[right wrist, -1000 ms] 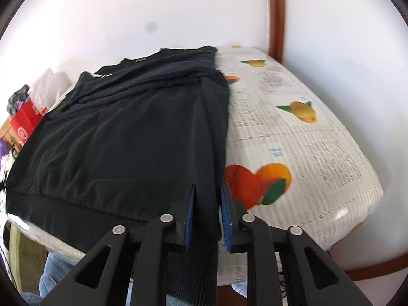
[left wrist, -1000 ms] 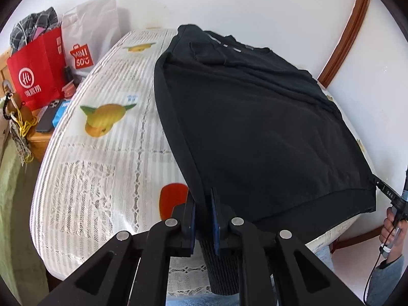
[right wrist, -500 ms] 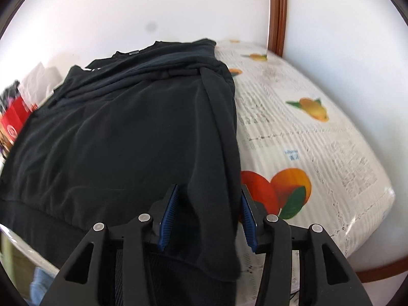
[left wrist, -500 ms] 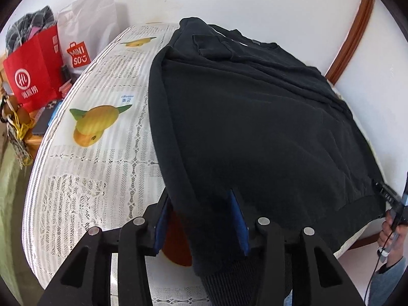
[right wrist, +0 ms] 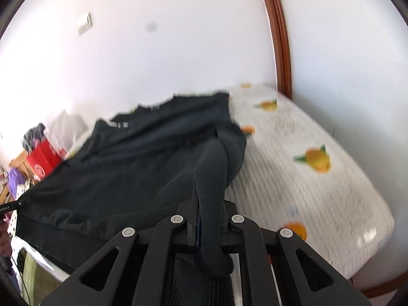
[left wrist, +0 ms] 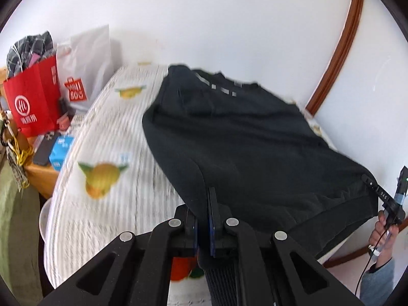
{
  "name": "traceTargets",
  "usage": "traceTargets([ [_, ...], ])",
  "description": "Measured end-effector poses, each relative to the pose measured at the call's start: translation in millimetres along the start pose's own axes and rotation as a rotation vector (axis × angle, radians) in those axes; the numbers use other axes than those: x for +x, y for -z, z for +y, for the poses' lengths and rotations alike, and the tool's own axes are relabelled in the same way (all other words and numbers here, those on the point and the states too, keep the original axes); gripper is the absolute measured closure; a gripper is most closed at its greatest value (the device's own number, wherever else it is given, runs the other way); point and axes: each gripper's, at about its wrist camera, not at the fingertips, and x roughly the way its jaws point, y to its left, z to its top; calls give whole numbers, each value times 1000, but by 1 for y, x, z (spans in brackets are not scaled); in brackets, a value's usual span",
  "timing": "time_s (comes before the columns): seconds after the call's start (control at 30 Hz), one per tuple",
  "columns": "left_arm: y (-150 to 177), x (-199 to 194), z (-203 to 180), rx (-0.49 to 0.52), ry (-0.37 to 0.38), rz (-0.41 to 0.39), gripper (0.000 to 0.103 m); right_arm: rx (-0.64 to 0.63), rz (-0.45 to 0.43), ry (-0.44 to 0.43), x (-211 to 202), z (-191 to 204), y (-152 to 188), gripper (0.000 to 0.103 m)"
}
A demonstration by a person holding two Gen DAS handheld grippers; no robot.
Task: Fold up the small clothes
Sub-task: 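Lift the hem and fold it toward the collar with both grippers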
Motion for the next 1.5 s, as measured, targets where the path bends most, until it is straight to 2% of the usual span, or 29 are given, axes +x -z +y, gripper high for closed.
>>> traceTargets([
  [0.17, -36, 0, -2, 12, -9, -73, 97, 40, -65, -36, 2, 5, -39, 95],
  [0.4, -90, 23, 1, -6, -31, -128, 97, 35, -97, -36, 35, 22, -93, 95],
  [0.77, -153, 90, 1, -3, -113, -124, 97, 76, -96, -23, 127, 33, -159, 95],
  [0.9, -169, 124, 4, 3, -157, -80, 97, 81, -52, -9, 164, 32, -170, 95],
  [1.17, -173, 178, 25, -33, -158, -1, 97, 58, 51, 42, 240, 25, -162, 95],
  [1.5, -169, 210, 33, -30, -172, 64, 95, 79, 149, 84, 288, 11, -151, 94],
])
